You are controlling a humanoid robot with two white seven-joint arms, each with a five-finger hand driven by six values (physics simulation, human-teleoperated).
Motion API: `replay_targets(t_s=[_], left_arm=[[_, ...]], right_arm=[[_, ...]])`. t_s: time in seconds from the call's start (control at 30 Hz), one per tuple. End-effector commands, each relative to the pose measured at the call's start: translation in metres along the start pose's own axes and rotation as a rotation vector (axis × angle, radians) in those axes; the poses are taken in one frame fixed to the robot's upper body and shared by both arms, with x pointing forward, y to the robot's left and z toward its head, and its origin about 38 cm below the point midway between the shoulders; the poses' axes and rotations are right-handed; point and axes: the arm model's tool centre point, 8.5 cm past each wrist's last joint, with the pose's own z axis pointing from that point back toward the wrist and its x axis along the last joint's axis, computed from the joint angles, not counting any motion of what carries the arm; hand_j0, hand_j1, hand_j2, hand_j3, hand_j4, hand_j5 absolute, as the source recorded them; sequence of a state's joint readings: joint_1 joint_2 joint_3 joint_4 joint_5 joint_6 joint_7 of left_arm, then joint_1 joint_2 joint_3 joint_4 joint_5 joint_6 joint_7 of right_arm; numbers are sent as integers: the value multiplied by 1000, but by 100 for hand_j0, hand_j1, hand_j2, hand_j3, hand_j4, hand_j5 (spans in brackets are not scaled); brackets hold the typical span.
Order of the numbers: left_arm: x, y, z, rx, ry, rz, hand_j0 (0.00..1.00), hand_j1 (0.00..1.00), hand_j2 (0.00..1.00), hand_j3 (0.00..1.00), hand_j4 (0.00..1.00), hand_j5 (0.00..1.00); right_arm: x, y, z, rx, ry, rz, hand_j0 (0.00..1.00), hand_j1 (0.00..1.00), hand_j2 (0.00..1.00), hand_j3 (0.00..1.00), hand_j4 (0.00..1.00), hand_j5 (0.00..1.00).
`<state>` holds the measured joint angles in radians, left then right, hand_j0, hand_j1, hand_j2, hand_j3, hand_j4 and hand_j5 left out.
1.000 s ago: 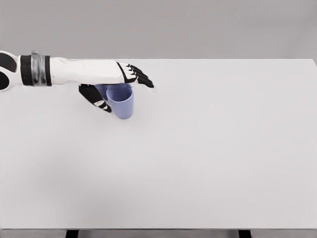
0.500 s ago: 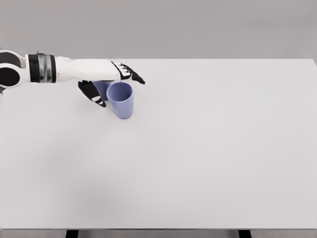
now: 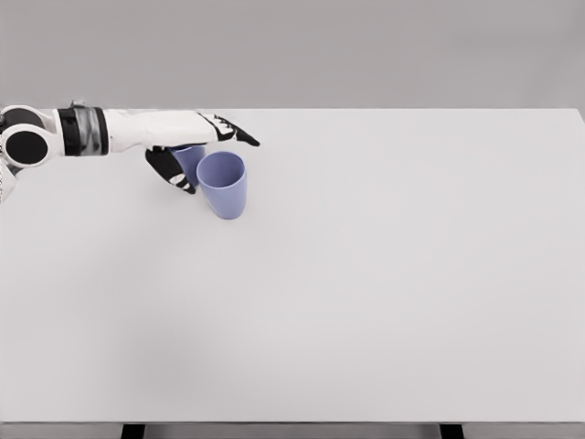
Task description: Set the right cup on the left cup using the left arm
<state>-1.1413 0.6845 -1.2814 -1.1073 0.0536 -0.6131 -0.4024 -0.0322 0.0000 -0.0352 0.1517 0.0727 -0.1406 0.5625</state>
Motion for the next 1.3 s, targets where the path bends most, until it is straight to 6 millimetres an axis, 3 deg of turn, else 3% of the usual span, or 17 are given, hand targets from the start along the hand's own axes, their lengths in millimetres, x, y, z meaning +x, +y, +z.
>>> replay_targets(t_s=[0.0,0.17,0.73,0.97,1.1,1.17,1.27], left_arm=[[-2,2,-7,25,3,13,100,100,100,100,100,100],[-10,-12,-15,-3,30,12,100,100,100,100,100,100],[-5,-15,-23,-3,10,16,100,100,100,100,100,100],[-7,-29,-25,-19,12,39,100,100,100,100,100,100],[-7,-30,-25,-20,12,41,84,84,84,84,84,84],[-7,-29,-25,-11,12,41,70,70,70,70,70,70],[-7,-29,-24,-12,13,43,63,63,63,63,63,63]], right_arm=[[0,0,0,1,0,1,100,100,100,100,100,100],[0,0,0,1,0,1,100,100,100,100,100,100],[0,0,0,1,0,1,100,100,100,100,100,100],[0,0,0,1,0,1,100,100,100,100,100,100],[0,0,0,1,0,1,100,100,100,100,100,100],[0,0,0,1,1,2,100,100,100,100,100,100],[0,0,0,1,0,1,100,100,100,100,100,100]])
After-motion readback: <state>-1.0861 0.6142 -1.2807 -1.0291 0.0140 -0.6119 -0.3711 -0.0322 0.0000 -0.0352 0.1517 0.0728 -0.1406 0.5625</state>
